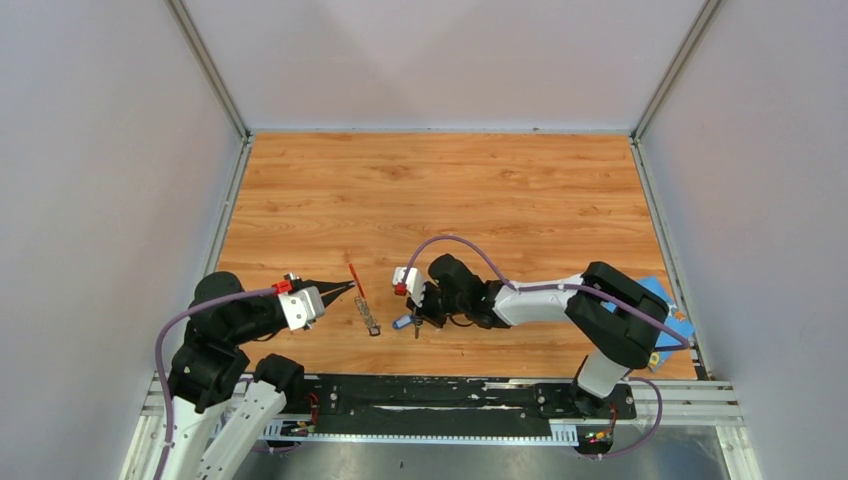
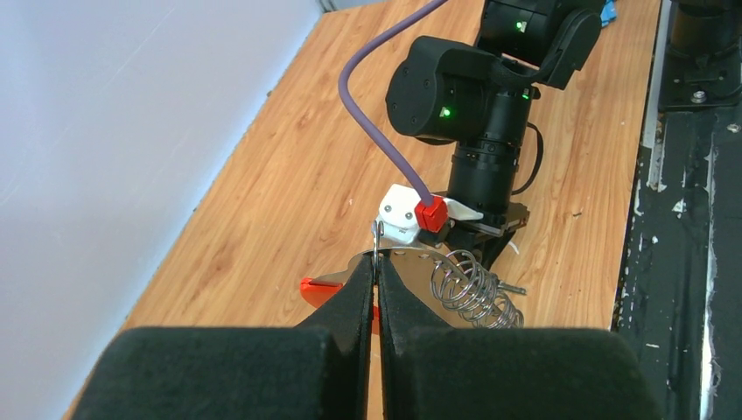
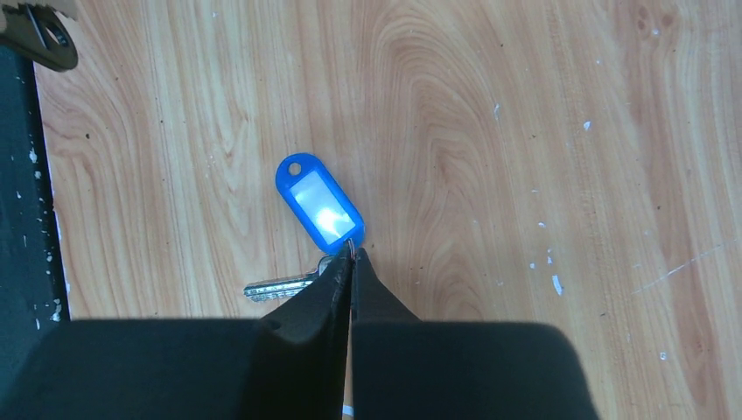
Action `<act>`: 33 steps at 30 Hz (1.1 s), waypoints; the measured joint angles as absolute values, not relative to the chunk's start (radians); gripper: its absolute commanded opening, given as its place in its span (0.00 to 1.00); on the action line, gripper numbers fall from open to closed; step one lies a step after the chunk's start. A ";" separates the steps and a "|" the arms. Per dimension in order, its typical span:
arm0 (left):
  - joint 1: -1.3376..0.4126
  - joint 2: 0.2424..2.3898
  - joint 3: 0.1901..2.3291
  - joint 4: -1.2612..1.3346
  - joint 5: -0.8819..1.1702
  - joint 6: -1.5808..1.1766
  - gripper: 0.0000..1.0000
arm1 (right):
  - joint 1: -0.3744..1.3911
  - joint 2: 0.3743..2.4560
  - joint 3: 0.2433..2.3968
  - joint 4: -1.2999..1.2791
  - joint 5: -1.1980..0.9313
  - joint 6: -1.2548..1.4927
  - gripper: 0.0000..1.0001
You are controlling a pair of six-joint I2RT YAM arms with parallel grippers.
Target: Put the keys on the keyring
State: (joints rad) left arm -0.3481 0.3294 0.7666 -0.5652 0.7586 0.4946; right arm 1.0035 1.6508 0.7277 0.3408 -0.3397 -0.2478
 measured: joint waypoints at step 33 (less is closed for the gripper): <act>-0.348 0.358 0.671 -0.580 0.714 0.456 0.00 | 1.061 1.250 0.903 0.134 -0.463 0.030 0.00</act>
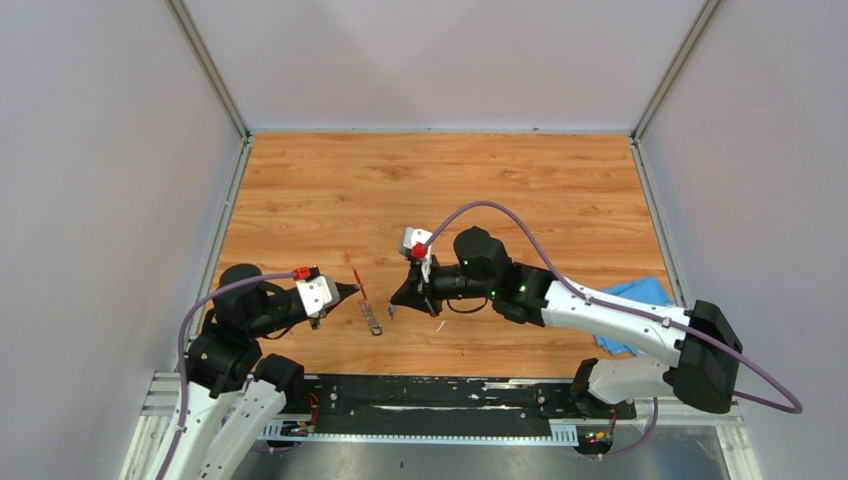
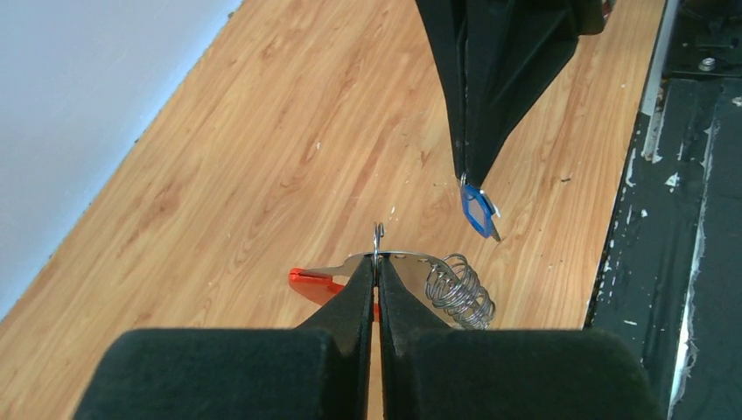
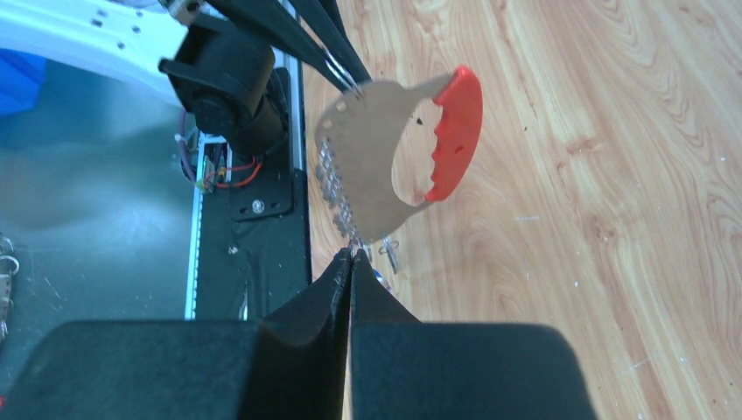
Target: Put the keys on the keyring
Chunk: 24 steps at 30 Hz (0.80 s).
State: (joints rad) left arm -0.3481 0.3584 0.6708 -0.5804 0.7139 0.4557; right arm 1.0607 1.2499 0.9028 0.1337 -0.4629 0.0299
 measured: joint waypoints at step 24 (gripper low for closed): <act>-0.348 0.401 0.656 -0.568 0.607 0.388 0.00 | 1.120 1.402 1.156 0.076 -0.328 0.115 0.00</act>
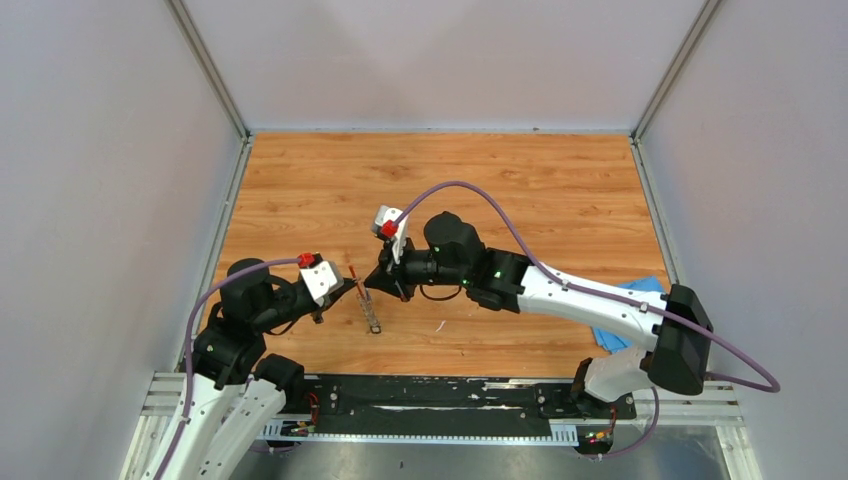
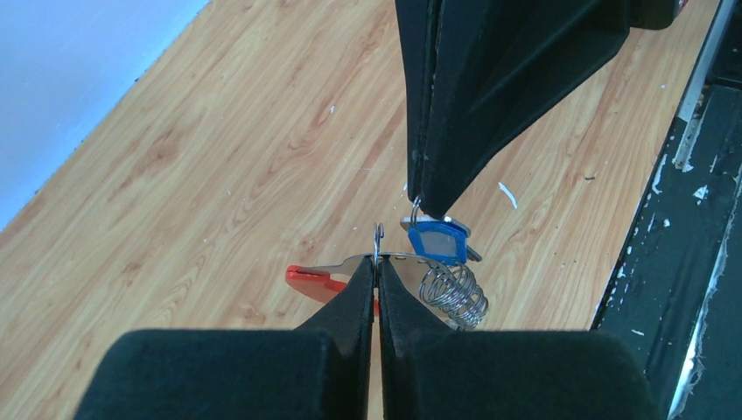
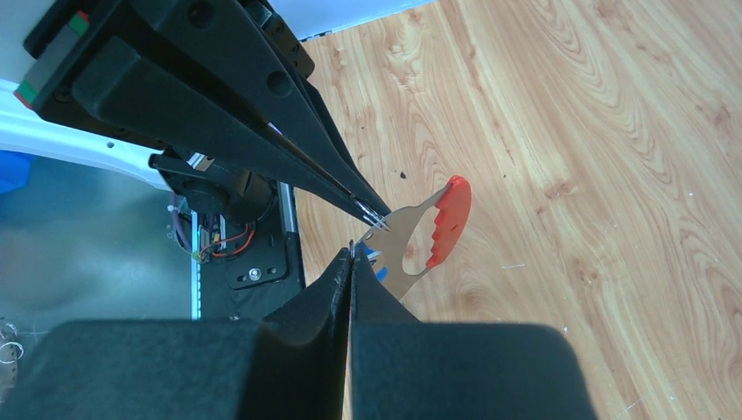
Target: Put the keys on the keyring
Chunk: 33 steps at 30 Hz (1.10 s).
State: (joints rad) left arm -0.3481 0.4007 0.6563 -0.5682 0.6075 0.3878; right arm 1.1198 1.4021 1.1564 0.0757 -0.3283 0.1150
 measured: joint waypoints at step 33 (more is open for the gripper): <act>-0.348 0.360 0.623 -0.545 0.590 0.428 0.00 | 1.126 1.452 1.157 0.161 -0.287 0.192 0.00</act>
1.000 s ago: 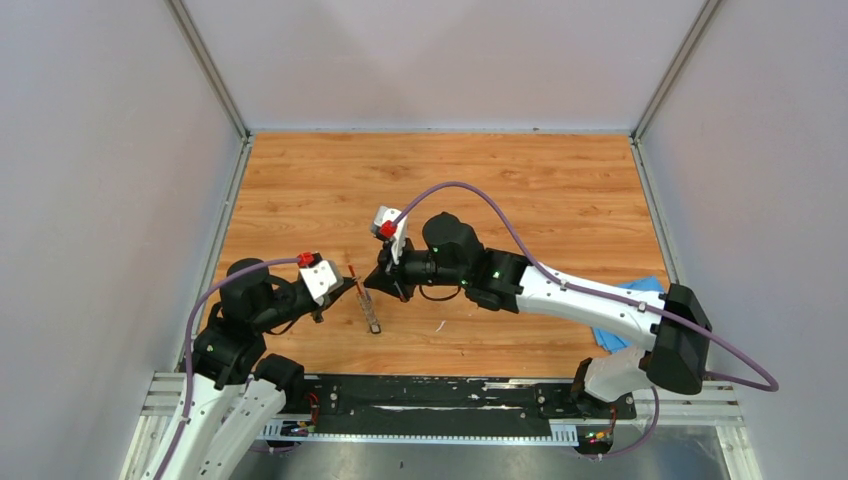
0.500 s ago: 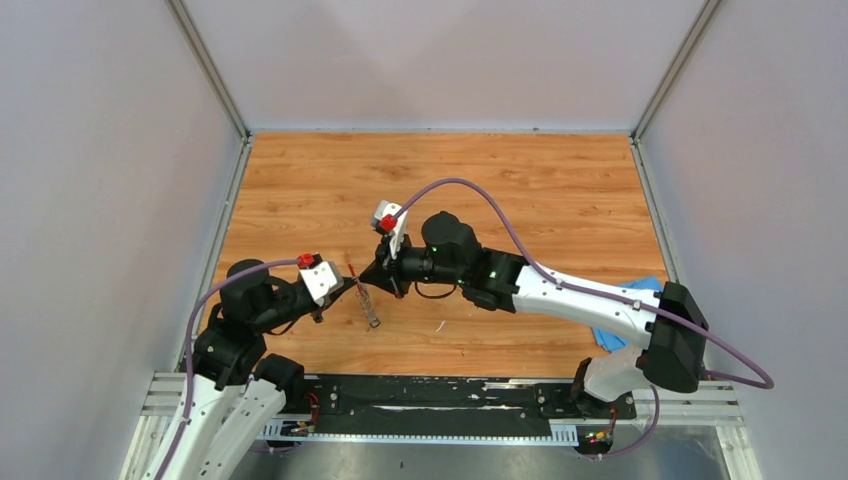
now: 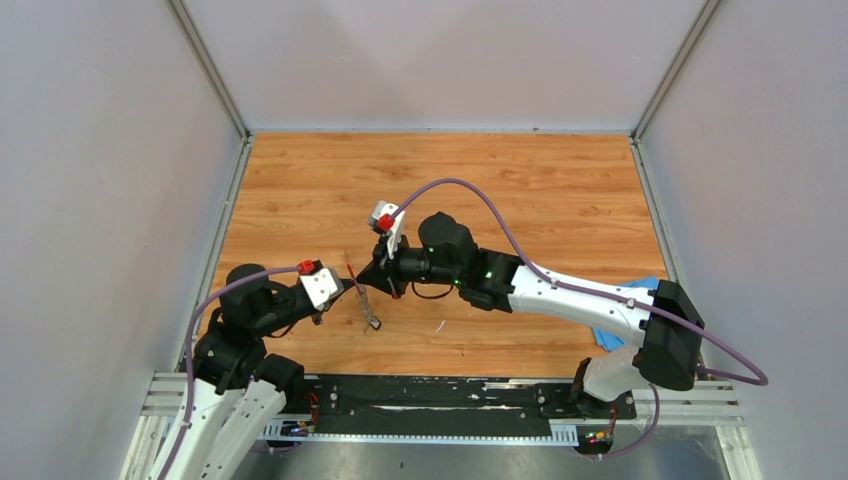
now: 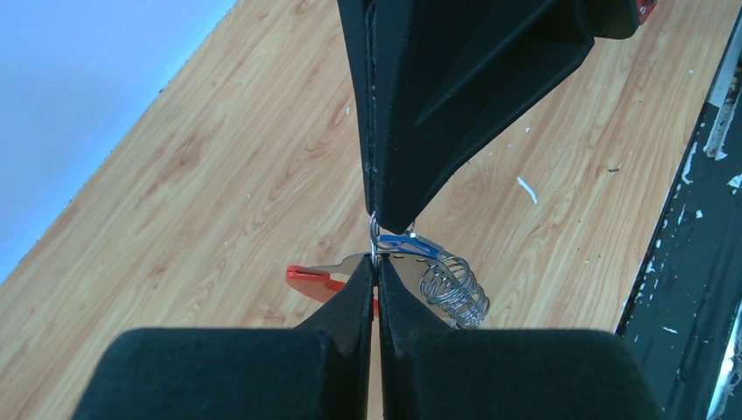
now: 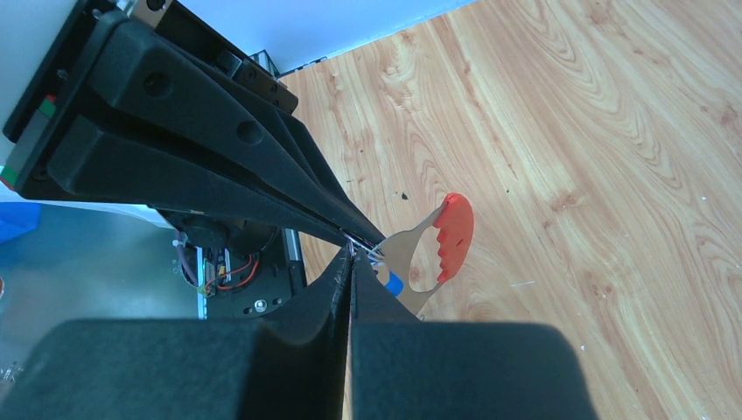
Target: Put the keys on the keyring
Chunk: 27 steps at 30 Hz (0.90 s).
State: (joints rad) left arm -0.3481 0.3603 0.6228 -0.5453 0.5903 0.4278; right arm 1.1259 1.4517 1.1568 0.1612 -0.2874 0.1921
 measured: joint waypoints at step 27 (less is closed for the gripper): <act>-0.348 0.316 0.610 -0.546 0.579 0.467 0.00 | 1.126 1.452 1.156 0.171 -0.257 0.206 0.00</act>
State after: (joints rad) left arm -0.3481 0.3161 0.6098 -0.5461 0.5785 0.4667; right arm 1.1259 1.4517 1.1564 0.1711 -0.2573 0.2058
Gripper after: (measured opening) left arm 0.005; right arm 0.007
